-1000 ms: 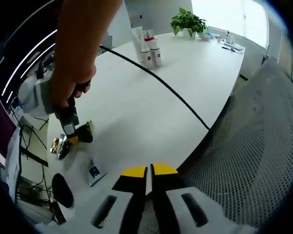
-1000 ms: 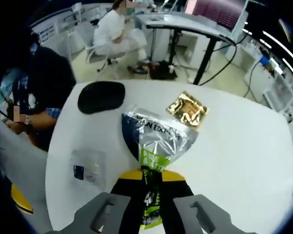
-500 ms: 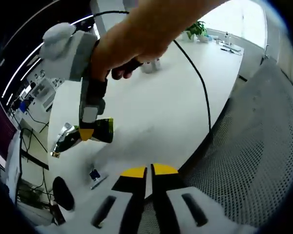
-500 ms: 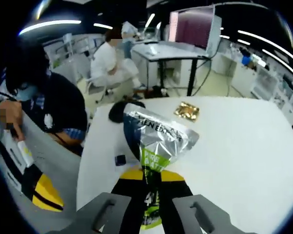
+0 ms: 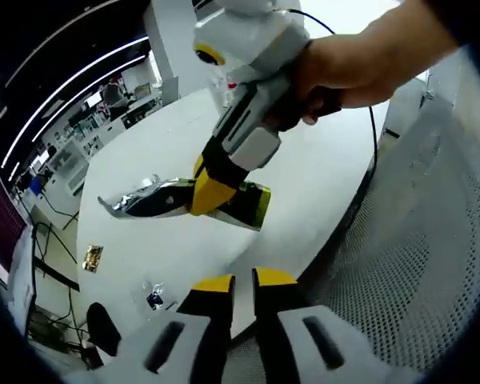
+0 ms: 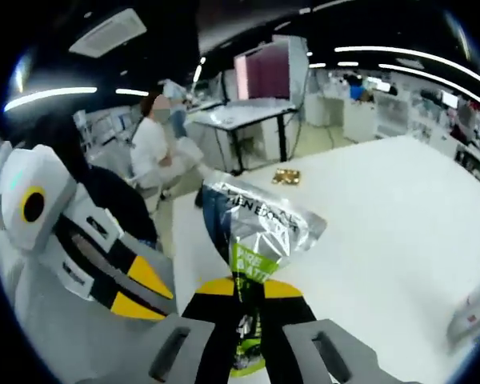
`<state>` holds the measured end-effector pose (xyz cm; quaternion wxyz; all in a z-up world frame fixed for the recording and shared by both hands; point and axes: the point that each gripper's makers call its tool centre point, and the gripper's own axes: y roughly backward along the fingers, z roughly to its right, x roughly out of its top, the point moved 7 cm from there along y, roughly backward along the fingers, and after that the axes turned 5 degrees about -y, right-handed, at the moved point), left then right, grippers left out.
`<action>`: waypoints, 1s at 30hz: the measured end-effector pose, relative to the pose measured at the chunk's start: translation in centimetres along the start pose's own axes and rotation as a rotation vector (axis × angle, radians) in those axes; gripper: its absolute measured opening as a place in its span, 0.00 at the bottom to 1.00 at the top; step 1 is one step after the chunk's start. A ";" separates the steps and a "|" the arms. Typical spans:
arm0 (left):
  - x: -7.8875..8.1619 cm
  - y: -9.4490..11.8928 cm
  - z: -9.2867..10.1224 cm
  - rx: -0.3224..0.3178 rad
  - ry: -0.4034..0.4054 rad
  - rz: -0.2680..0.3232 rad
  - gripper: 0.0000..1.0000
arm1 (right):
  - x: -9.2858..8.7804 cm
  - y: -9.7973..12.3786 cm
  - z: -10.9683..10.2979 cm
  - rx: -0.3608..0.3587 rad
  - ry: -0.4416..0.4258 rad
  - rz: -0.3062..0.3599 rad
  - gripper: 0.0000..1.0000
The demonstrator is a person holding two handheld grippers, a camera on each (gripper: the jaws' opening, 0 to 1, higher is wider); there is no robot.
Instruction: Arrange the skincare products in the storage area until every visible bottle or jar stands upright without overlapping.
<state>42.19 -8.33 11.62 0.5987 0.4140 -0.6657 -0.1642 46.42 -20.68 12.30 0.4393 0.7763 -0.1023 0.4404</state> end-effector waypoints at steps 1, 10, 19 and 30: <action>0.0 0.0 0.1 -0.008 0.004 -0.004 0.06 | -0.2 0.3 -0.1 0.000 -0.004 0.002 0.03; 0.0 0.0 0.3 -0.046 0.042 -0.026 0.07 | -1.9 3.6 -0.6 -0.037 -0.095 0.079 0.04; 3.9 1.9 -1.5 -0.118 0.467 0.176 0.28 | -2.7 6.0 -0.6 -0.077 -0.182 0.166 0.04; 5.7 2.0 -1.8 -0.285 0.776 0.331 0.45 | -3.8 7.6 -2.0 -0.102 -0.190 0.179 0.04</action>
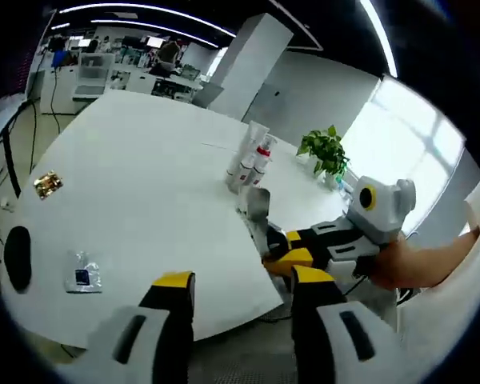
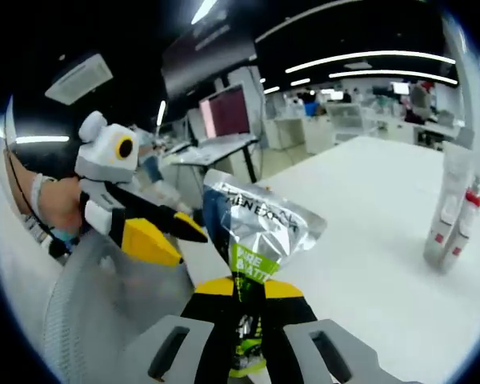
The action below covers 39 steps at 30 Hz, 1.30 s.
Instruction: Arrange the skincare products in the storage area until every visible bottle or jar stands upright without overlapping.
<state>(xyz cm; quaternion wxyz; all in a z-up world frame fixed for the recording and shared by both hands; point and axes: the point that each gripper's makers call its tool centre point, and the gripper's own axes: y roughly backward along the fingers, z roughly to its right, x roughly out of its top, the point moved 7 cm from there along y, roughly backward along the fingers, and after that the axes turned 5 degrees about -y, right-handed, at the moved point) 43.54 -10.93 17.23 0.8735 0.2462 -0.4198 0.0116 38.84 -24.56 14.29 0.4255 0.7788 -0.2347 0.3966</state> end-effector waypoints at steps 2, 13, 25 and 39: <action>0.3 -0.4 0.7 -0.065 0.092 0.048 0.48 | -0.3 -0.2 -0.7 0.021 0.035 -0.020 0.04; -0.7 -0.5 0.4 -0.096 0.212 0.017 0.08 | -1.0 -0.3 -2.8 0.091 0.073 -0.033 0.06; -0.4 0.0 0.2 -0.147 0.262 0.037 0.01 | 0.0 1.6 -1.2 0.170 -0.121 0.050 0.34; -0.3 0.5 4.0 -0.480 0.239 0.010 0.01 | 0.4 4.6 -0.9 0.537 -0.490 0.048 0.45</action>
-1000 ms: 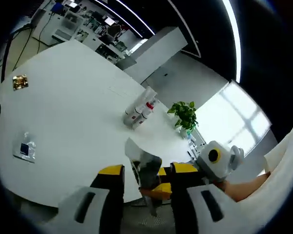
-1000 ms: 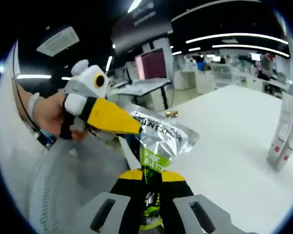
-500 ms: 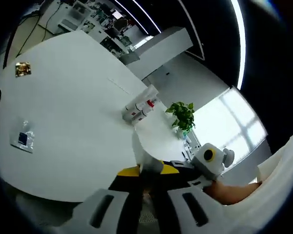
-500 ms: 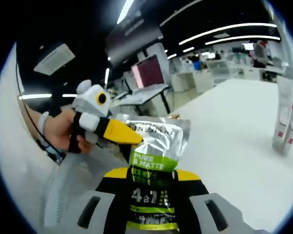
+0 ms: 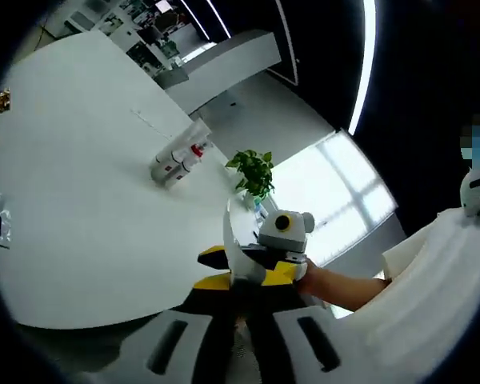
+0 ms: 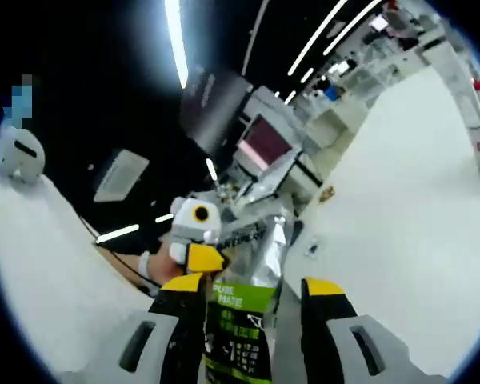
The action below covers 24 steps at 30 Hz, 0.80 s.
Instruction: Arrange the skincare products in the storage area until every visible bottle or jar stands upright without overlapping.
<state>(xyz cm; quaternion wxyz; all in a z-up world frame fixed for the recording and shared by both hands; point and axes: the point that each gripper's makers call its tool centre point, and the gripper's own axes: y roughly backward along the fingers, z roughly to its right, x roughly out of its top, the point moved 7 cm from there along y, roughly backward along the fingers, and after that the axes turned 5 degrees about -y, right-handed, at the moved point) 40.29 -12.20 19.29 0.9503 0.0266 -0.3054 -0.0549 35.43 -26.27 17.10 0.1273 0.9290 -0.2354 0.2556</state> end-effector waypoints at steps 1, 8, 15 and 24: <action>0.0 0.0 0.2 -0.024 0.010 -0.004 0.01 | -0.1 0.2 0.0 -0.004 0.014 -0.021 0.42; 0.1 0.1 0.5 -0.071 0.064 0.006 0.00 | 0.3 0.8 -1.5 0.117 -0.062 -0.070 0.08; 0.7 0.4 0.0 -0.056 0.049 0.062 0.01 | 1.0 0.6 -1.5 0.150 -0.108 0.027 0.00; 1.1 0.7 -0.7 -0.032 0.079 0.109 0.21 | 0.8 -0.8 -0.8 0.130 -0.255 0.236 0.00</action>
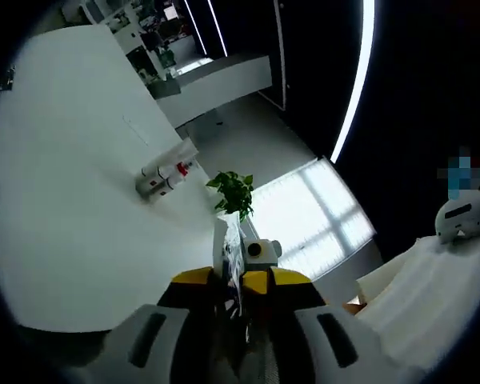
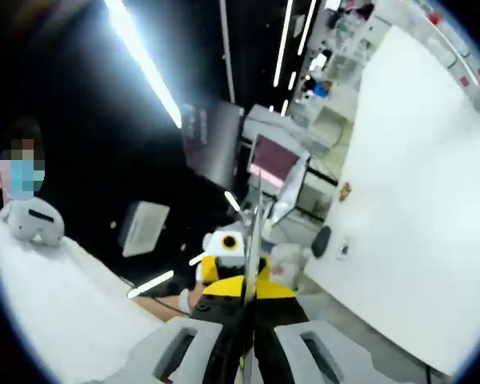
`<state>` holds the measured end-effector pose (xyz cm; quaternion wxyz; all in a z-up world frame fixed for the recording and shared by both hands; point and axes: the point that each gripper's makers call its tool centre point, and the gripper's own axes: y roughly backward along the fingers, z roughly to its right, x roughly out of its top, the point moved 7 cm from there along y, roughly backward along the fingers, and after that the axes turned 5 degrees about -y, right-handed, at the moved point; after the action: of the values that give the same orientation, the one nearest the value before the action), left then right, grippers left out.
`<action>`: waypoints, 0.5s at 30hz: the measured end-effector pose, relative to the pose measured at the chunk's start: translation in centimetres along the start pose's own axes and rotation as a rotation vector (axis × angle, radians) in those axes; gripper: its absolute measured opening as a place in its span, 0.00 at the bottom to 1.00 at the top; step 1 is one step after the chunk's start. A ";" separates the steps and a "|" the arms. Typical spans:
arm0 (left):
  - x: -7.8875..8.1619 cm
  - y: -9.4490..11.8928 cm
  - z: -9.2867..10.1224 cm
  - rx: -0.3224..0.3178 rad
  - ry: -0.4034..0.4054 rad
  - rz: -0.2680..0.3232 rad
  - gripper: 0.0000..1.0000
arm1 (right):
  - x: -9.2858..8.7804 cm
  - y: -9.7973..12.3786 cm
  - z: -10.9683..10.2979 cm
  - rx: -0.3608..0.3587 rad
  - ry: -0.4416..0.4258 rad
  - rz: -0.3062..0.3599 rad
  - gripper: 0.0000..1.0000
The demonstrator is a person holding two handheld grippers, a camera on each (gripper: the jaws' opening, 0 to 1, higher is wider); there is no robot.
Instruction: Arrange the skincare products in the storage area until every visible bottle or jar stands upright without overlapping.
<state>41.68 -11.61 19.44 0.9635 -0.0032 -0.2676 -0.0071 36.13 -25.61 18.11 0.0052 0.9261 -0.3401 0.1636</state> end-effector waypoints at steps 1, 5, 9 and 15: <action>-0.2 -0.2 -0.2 0.014 -0.012 -0.016 0.22 | 0.1 -0.1 -0.1 0.012 -0.003 0.015 0.00; -0.8 -0.5 -0.3 0.039 -0.040 -0.060 0.27 | 0.6 -0.5 -0.4 0.027 -0.007 0.035 0.00; -1.1 -0.5 0.0 -0.006 -0.007 -0.091 0.05 | 0.9 -0.6 -0.2 0.011 0.000 0.033 0.00; -0.9 -0.5 0.3 -0.003 -0.017 -0.071 0.00 | 1.3 0.4 0.0 0.024 -0.058 0.042 0.00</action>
<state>40.74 -12.13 19.28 0.9604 0.0047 -0.2756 -0.0419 36.79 -26.67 18.48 -0.0189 0.9231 -0.3573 0.1409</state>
